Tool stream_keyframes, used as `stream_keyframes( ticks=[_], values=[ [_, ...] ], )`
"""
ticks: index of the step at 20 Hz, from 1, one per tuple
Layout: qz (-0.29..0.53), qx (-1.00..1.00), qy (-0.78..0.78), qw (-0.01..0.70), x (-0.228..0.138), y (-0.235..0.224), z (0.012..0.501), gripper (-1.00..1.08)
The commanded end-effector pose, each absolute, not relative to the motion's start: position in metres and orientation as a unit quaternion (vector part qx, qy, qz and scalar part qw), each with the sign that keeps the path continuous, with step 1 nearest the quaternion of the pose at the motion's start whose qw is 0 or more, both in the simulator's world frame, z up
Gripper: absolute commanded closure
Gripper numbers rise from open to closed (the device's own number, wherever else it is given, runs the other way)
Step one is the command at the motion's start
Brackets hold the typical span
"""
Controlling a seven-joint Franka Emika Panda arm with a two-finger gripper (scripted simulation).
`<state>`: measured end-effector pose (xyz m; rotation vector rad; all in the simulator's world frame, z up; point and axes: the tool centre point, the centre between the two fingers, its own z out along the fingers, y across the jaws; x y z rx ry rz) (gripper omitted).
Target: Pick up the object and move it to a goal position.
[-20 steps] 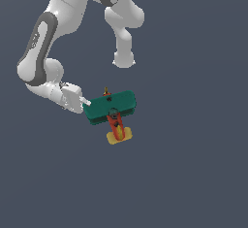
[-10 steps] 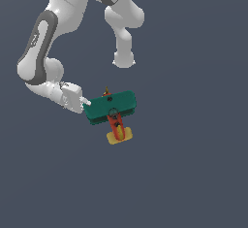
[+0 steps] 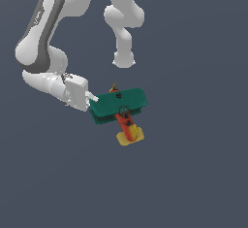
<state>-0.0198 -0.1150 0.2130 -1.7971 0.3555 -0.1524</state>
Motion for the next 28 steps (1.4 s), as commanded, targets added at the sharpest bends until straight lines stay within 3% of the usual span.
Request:
stream_keyframes(
  ticks=[1, 19, 28],
  values=[
    [-0.067, -0.777, 0.151, 0.607, -0.006, -0.096, 0.243, 1.08],
    [-0.068, -0.775, 0.151, 0.610, 0.087, 0.021, 0.434, 1.08],
    [-0.069, -0.776, 0.152, 0.609, 0.119, 0.054, 0.491, 1.08]
  ],
)
